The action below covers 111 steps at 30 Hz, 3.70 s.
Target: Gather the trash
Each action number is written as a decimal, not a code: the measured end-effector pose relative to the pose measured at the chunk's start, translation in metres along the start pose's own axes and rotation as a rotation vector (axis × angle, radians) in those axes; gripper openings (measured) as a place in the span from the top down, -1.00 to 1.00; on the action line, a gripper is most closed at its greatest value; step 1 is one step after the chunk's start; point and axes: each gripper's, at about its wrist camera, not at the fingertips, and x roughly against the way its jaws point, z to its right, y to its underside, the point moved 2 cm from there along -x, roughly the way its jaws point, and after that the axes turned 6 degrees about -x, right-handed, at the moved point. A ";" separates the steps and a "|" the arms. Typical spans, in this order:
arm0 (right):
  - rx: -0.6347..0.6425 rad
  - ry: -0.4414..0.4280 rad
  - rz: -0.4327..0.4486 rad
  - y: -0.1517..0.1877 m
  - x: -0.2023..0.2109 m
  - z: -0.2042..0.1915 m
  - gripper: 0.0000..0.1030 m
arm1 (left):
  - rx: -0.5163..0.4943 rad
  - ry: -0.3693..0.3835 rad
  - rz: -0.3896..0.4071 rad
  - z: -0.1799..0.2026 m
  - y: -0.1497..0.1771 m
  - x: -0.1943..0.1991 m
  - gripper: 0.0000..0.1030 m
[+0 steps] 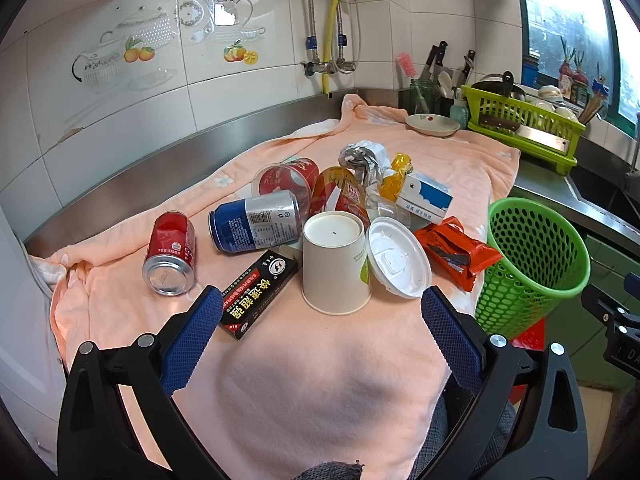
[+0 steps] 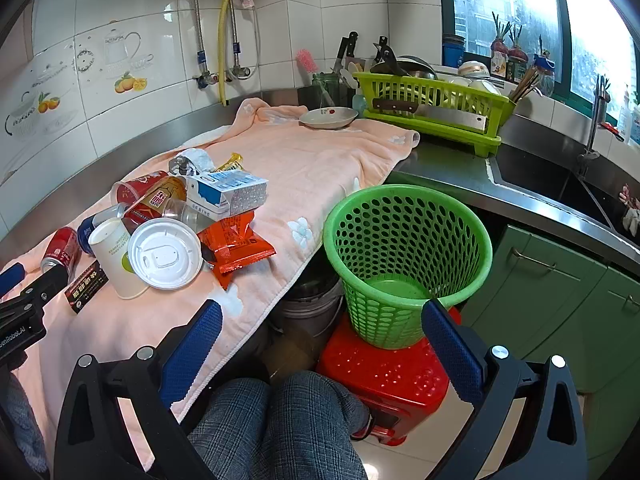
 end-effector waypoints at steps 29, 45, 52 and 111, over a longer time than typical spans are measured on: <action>0.006 -0.003 -0.008 0.002 -0.006 -0.002 -0.88 | 0.000 0.003 0.000 -0.004 -0.002 -0.004 -0.90; 0.025 -0.007 -0.013 0.000 -0.011 -0.006 -0.88 | 0.005 -0.006 -0.003 -0.009 -0.002 -0.006 -0.90; 0.043 -0.022 -0.023 -0.001 -0.021 -0.012 -0.88 | 0.008 -0.013 -0.006 -0.014 -0.003 -0.009 -0.90; 0.485 -0.356 -0.259 -0.036 -0.185 -0.093 -0.43 | -0.014 0.198 -0.141 -0.013 -0.024 -0.117 -0.51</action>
